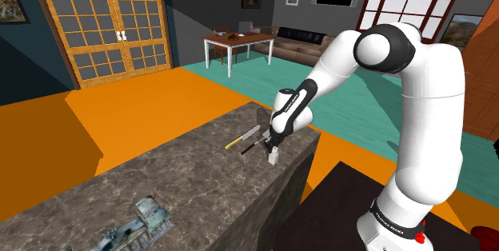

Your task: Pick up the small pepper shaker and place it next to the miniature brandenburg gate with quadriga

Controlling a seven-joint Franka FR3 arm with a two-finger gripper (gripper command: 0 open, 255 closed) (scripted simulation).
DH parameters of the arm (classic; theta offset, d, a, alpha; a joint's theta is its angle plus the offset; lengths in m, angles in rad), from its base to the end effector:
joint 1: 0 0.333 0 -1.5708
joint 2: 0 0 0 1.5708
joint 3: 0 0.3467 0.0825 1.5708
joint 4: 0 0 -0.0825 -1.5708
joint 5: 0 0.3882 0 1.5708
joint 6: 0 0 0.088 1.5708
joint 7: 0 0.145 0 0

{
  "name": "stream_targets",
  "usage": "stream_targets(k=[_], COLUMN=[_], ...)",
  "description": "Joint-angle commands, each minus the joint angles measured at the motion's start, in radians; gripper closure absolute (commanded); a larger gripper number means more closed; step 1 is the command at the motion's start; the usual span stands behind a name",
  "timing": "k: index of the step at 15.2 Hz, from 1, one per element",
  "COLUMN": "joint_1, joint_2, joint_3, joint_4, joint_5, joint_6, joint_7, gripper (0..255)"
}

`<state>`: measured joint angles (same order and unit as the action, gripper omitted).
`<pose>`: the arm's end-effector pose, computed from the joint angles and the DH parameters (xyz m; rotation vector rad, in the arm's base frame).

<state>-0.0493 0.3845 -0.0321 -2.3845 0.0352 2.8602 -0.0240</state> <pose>0.5236 -0.0452 0.1556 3.1299 -0.1376 0.1433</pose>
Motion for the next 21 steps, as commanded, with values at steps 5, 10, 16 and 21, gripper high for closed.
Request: stream_targets(k=[5, 10, 16, 21], joint_1=[0.000, 0.003, 0.007, 0.010], joint_2=[0.000, -0.042, -0.124, -0.189], joint_3=[0.000, -0.004, -0.010, -0.014], joint_4=[0.000, -0.008, -0.017, -0.018], joint_5=[0.000, -0.004, -0.012, -0.019], joint_6=[0.000, -0.035, -0.108, -0.172], joint_7=[0.000, 0.003, 0.009, 0.014], gripper=[255, 255, 255, 255])
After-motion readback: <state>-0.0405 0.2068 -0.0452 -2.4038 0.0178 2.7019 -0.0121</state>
